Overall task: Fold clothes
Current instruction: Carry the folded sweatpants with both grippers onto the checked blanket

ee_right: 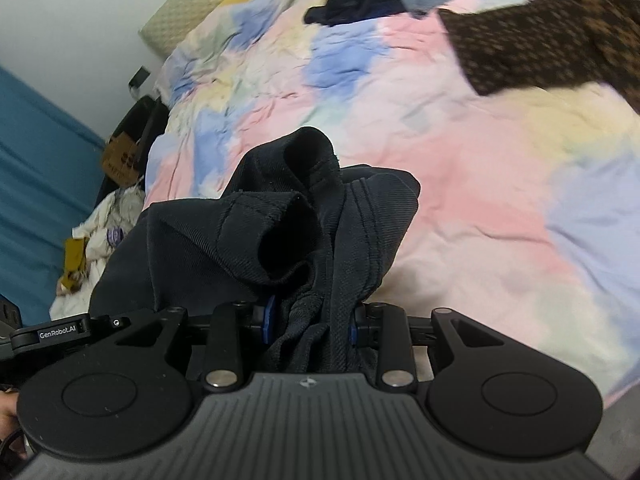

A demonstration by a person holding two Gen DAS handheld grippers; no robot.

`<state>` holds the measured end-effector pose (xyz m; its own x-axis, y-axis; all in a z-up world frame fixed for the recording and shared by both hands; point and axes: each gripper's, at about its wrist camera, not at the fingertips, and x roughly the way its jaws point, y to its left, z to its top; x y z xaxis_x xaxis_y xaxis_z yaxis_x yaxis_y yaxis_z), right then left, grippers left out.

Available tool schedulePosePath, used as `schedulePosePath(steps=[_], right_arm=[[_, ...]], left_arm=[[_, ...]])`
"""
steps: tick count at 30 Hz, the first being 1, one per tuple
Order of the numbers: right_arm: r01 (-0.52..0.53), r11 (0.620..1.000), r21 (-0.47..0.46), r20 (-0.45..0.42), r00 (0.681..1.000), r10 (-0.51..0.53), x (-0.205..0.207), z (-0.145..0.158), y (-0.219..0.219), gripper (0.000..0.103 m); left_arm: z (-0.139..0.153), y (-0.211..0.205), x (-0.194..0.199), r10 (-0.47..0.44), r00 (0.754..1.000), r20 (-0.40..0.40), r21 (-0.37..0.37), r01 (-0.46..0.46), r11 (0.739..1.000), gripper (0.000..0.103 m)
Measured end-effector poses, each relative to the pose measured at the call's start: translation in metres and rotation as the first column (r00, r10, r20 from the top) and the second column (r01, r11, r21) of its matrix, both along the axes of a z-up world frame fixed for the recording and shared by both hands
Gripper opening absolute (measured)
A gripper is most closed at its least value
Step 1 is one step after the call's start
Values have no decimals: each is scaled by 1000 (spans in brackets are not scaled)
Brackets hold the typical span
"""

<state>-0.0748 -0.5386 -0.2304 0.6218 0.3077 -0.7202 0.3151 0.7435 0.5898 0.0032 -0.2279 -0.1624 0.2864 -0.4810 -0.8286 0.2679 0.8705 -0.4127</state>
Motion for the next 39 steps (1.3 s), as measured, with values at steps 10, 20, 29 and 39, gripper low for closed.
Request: schedulePosePath(steps=[10,20,29,39], right_arm=[[13,1000,8,-5,1000,-13,-26,-23,-157,33],[118,993,-1,10,993,-118,-16,-43,-326,33],[254,966,48,13,967,-254,14,-104,-442,33],[317,939,131,-83,948,-308,34,-194,-481,36]], left_arm=[[-25,-170,-7,-26,997,-69,-8,26,1000,40],[-44,-358,51,-149,988,-42,-4,149,989,40],[-103,-480,117,-259,965,-38,28,260,965,41],[-187,-532,164,-324,939,-117,140,339,930,50]])
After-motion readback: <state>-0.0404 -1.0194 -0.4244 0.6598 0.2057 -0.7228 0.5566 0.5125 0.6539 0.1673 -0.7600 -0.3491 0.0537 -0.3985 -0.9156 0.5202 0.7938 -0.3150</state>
